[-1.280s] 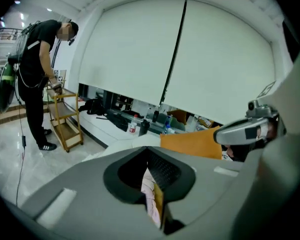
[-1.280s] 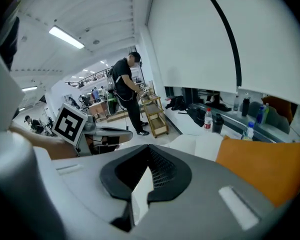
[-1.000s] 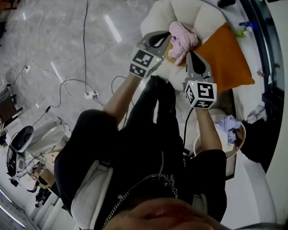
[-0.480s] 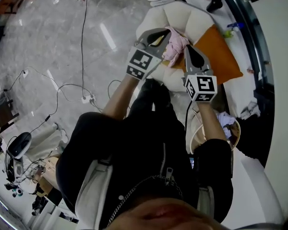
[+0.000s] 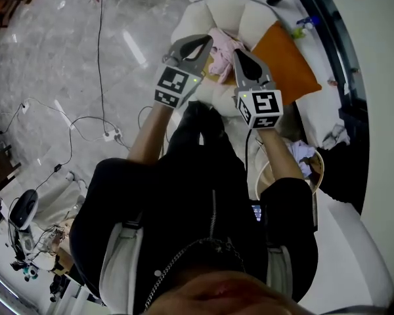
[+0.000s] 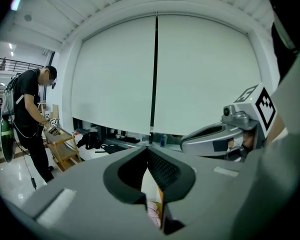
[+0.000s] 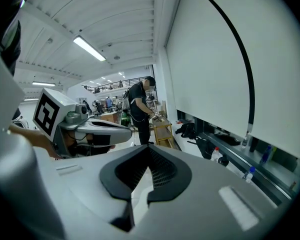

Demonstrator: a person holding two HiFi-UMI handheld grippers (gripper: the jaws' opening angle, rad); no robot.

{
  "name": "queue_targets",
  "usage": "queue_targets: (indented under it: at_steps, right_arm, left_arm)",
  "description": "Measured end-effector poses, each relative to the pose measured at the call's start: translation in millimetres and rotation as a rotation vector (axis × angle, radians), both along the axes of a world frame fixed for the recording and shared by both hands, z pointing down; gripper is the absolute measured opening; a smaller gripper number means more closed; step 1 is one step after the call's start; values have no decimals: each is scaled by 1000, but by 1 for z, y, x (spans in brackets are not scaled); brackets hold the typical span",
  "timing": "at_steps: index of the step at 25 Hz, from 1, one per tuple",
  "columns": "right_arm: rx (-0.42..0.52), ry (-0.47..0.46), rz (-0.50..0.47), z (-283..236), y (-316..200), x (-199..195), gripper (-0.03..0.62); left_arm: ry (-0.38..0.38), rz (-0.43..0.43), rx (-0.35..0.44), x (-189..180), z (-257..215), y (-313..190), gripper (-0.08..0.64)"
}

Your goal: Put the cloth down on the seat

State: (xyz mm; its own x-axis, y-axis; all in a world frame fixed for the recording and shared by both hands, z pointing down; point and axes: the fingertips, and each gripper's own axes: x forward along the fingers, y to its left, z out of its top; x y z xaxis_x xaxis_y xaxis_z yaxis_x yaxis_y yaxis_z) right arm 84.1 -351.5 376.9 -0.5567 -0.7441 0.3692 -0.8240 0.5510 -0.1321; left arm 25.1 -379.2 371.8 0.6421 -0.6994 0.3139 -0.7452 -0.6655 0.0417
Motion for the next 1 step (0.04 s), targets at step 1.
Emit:
queue_targets:
  at_steps: [1]
  right_arm:
    - [-2,-1,-1,1,0,-1,0]
  left_arm:
    - [-1,1,0,0,1,-1,9]
